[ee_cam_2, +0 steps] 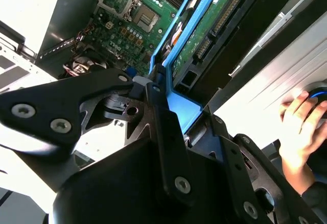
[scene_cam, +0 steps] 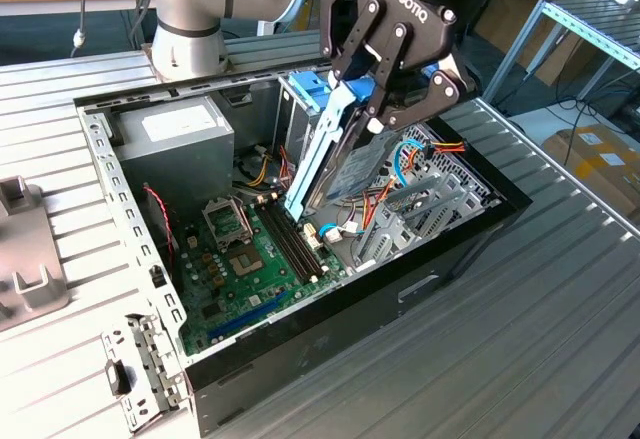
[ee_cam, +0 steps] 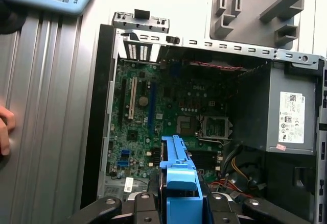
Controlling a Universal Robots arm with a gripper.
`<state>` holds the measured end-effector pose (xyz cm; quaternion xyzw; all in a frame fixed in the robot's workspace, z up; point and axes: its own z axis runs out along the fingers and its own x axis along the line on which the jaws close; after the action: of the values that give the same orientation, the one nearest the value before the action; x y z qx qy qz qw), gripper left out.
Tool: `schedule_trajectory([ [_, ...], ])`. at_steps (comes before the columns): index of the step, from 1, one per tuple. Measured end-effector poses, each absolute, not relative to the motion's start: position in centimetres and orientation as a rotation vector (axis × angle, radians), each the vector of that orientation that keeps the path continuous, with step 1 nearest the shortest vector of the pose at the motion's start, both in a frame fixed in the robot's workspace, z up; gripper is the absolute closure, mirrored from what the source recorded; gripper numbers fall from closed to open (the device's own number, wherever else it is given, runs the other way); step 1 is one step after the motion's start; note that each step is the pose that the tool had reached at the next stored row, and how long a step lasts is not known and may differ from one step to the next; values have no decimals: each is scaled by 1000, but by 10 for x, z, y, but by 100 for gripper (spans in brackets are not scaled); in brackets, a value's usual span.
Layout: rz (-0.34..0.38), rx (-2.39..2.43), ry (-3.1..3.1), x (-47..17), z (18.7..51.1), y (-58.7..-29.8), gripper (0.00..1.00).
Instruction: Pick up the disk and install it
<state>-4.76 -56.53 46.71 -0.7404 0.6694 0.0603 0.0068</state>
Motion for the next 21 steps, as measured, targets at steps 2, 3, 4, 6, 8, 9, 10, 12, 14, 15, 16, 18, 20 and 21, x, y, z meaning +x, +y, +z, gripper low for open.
schedule_trajectory([
  [2, 189, -2316, 2094, -46, 467, -567, 63],
  [3, 189, -2316, 2094, -45, 467, -568, 63],
  [4, 189, -2316, 2094, -44, 467, -569, 63],
  [6, 189, -2316, 2094, -43, 467, -570, 63],
  [8, 189, -2316, 2094, -43, 467, -570, 63],
  [9, 189, -2316, 2094, -43, 467, -570, 63],
  [10, 189, -2316, 2094, -43, 467, -571, 63],
  [12, 189, -2316, 2094, -43, 467, -571, 63],
  [14, 189, -2316, 2094, -43, 467, -572, 63],
  [15, 189, -2316, 2094, -43, 467, -572, 63],
  [16, 189, -2316, 2094, -42, 467, -572, 63],
  [18, 189, -2316, 2094, -42, 467, -573, 63],
  [20, 189, -2316, 2094, -42, 467, -573, 63],
  [21, 189, -2316, 2094, -42, 466, -574, 63],
])
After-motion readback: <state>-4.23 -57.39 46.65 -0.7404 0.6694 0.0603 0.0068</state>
